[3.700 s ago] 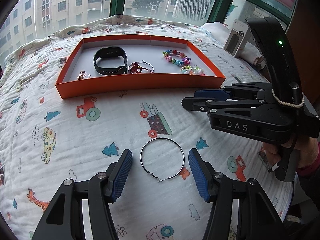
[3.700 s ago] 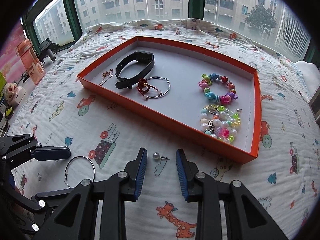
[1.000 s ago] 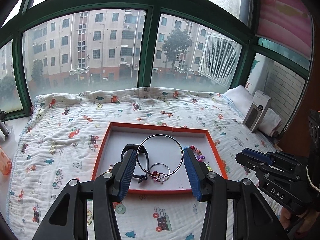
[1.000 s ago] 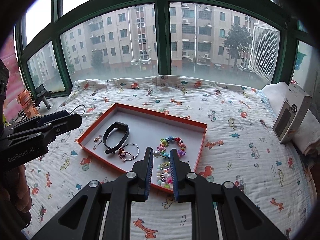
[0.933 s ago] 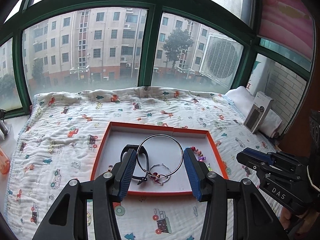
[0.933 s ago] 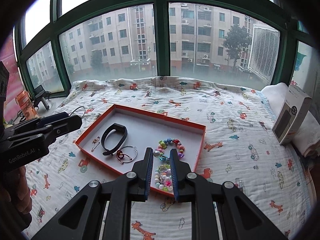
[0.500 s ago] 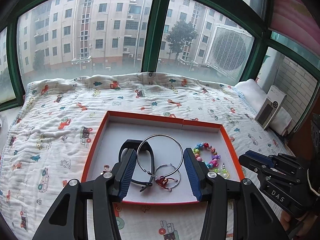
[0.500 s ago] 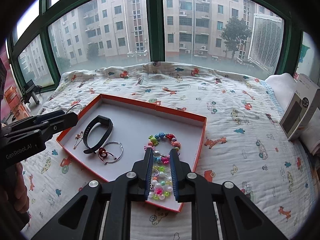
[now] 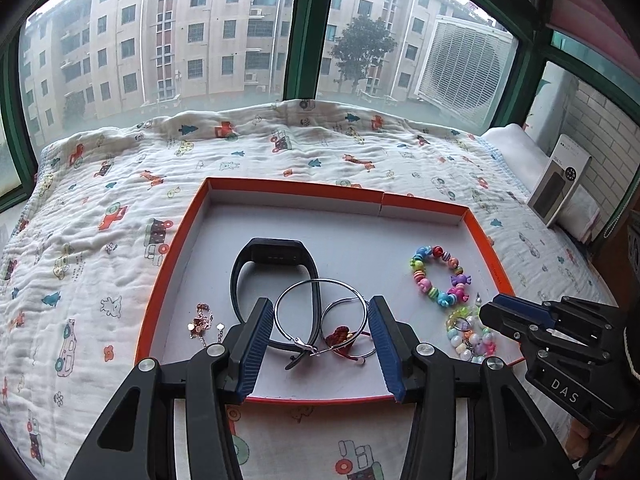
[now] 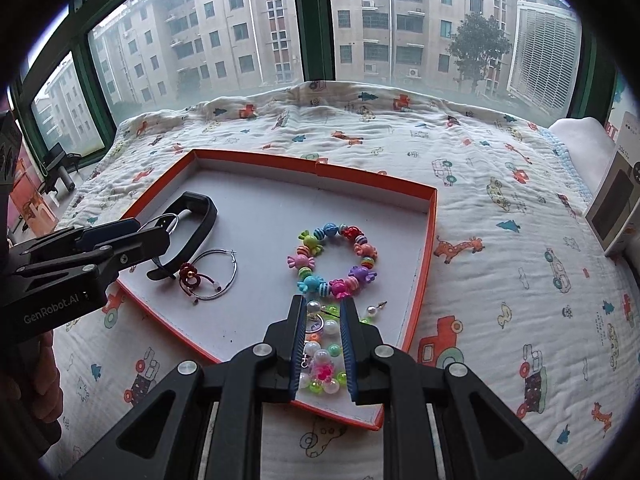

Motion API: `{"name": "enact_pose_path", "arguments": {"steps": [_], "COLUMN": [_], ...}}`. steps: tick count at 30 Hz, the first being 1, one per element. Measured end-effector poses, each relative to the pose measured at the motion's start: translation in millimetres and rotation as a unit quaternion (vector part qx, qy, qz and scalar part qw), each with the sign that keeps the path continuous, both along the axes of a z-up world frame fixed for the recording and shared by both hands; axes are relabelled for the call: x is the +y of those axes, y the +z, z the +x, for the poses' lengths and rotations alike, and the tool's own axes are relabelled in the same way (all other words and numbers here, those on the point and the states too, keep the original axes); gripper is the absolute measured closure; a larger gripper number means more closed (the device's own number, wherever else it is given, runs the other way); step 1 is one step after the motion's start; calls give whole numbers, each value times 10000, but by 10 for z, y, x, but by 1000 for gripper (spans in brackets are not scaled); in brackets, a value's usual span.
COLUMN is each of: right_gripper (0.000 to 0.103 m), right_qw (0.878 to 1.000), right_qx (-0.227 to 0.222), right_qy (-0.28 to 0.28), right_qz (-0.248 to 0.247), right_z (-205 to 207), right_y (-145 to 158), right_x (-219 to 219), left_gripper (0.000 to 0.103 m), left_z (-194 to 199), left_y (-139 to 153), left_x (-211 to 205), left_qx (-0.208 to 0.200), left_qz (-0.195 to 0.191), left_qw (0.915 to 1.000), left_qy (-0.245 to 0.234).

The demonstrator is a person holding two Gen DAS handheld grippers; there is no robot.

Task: Organize jewelry
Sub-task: 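Open both tools to release the hoop and stud in the tray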

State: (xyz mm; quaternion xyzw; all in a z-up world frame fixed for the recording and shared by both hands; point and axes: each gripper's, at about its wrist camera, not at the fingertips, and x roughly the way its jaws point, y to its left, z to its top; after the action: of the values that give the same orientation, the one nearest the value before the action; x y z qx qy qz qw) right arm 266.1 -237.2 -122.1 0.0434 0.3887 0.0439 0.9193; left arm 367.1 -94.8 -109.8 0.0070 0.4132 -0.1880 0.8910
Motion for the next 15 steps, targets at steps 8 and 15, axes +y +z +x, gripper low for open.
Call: {"name": "enact_pose_path", "arguments": {"steps": [8,15], "right_gripper": [83,80], "right_qw": [9998,9999], "right_qx": [107,95], "right_qy": [106,63], "right_qz": [88,22], "right_z": [8,-4], "right_y": [-53,-29], "right_x": [12,17], "left_gripper": [43,42], "left_z": [12,-15], "left_y": [-54,-87], "left_x": [-13,27], "left_qx": [112,182], "left_qz": [49,24], "left_qw": [9999,9998], "left_qy": [7,19]}}
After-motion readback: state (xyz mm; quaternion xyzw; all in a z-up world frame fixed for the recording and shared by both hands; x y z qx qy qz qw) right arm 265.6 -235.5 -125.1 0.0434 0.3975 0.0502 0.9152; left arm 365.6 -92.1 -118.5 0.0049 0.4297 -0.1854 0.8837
